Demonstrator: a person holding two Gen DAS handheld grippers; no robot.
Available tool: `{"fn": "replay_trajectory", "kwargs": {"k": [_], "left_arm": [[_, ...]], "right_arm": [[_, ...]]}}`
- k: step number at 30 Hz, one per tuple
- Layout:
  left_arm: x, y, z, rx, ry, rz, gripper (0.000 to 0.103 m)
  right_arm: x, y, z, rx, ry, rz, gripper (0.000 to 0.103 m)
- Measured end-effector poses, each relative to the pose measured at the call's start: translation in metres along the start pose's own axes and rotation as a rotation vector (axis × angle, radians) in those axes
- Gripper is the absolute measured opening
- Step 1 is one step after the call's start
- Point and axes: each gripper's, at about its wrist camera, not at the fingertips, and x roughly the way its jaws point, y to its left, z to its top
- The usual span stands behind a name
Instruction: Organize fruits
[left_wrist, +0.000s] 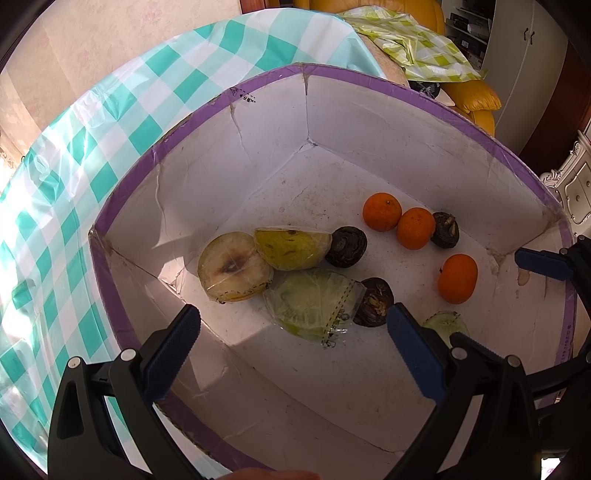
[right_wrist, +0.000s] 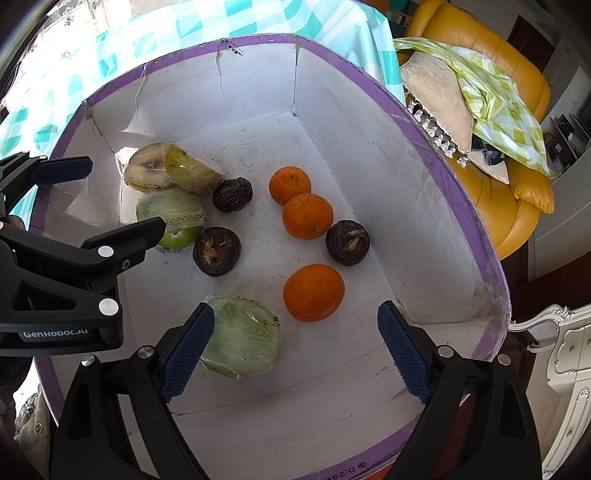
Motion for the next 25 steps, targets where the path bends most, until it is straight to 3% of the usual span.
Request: {"fn": "replay_trajectory", "kwargs": {"k": [14, 19, 25], "left_arm": [[-0.002, 0.002, -0.001, -0.018, -0.007, -0.019, 0.101], [-0.005, 0.0, -0.003, -0.019, -0.016, 0.016, 0.101], [-0.015, 0.011, -0.005, -0.027, -0.026, -0.025, 0.101]], "right_arm": [[-0.003, 0.0, 0.0, -0.001, 0.0, -0.007, 0.087], [-0.001, 0.001, -0.001, -0.006, 0.01, -0.016, 0.087], [0.001, 0.003, -0.001, 0.004, 0.028, -0.029, 0.087]]}}
